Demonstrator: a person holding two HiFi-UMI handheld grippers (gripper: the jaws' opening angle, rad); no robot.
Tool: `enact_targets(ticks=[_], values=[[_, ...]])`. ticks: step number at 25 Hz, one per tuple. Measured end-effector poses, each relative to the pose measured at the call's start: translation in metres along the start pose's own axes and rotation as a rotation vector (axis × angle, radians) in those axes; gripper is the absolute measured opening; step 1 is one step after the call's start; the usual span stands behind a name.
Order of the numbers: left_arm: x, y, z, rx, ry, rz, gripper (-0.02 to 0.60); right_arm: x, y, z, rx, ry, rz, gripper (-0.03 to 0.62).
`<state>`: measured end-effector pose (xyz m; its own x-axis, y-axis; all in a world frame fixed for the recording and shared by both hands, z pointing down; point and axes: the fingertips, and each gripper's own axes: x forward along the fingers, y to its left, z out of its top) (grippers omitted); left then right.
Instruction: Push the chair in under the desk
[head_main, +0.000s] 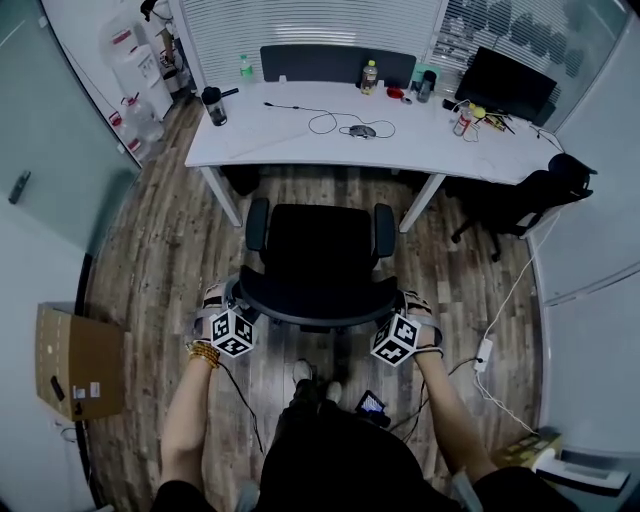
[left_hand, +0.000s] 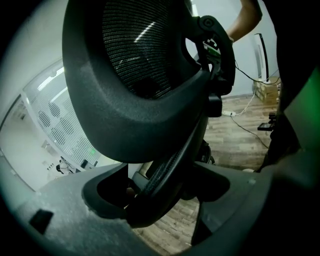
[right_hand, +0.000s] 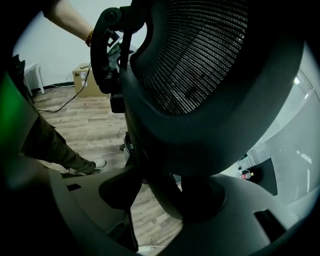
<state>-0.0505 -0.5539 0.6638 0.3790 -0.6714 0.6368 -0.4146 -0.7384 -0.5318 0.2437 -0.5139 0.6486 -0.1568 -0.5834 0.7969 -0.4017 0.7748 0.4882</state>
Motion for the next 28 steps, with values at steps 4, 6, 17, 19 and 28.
enact_targets(ticks=[4, 6, 17, 19, 28], values=[[0.008, 0.010, 0.002, 0.009, -0.015, -0.004, 0.377, 0.003, -0.006, 0.006, 0.010, 0.007, 0.014, 0.249], [0.011, 0.016, 0.001, 0.013, -0.022, -0.005, 0.377, 0.007, -0.010, 0.009, 0.015, 0.011, 0.011, 0.249], [0.034, 0.045, 0.002, 0.031, -0.067, -0.003, 0.377, 0.031, -0.034, 0.017, 0.037, 0.039, 0.007, 0.250], [0.039, 0.050, 0.003, 0.034, -0.073, -0.002, 0.377, 0.034, -0.038, 0.020, 0.041, 0.039, 0.005, 0.250], [0.052, 0.067, 0.006, 0.046, -0.104, 0.001, 0.379, 0.044, -0.051, 0.025, 0.054, 0.053, 0.001, 0.250]])
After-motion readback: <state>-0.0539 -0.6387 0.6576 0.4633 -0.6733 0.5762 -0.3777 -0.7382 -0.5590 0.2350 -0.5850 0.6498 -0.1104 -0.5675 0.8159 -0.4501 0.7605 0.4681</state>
